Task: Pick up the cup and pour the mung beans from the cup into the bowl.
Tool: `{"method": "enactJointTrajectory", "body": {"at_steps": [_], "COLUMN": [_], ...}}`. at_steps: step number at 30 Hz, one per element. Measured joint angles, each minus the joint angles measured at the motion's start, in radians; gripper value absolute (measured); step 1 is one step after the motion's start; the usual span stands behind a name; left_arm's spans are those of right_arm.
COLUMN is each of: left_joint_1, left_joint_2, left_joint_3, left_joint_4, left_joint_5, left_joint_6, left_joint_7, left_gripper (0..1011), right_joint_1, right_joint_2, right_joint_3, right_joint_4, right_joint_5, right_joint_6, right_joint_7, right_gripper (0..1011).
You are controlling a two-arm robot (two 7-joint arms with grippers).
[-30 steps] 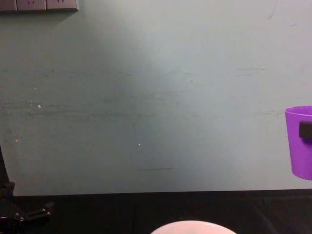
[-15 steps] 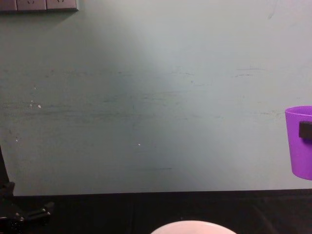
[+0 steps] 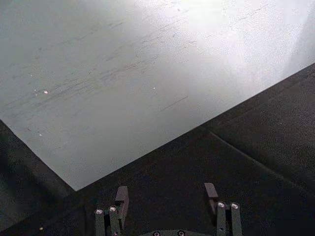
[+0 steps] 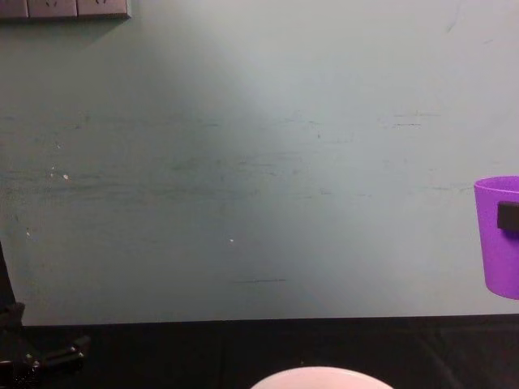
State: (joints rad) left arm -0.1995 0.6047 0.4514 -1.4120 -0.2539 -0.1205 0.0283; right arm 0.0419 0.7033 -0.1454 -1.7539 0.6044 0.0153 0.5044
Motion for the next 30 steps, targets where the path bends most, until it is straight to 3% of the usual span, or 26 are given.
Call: {"method": "enactJointTrajectory", "body": {"at_steps": [30], "left_joint_1": [0.000], "left_joint_2": [0.000], "left_joint_3": [0.000], "left_joint_4": [0.000], "left_joint_5": [0.000], "left_joint_6": [0.000], "left_joint_7": [0.000], "left_gripper": [1000], "right_joint_1": [0.000], "right_joint_2": [0.000], "right_joint_3": [0.000], "right_joint_4": [0.000], "right_joint_5": [0.000], "right_joint_6": [0.000], "right_joint_7": [0.000], "right_gripper": [726]}}
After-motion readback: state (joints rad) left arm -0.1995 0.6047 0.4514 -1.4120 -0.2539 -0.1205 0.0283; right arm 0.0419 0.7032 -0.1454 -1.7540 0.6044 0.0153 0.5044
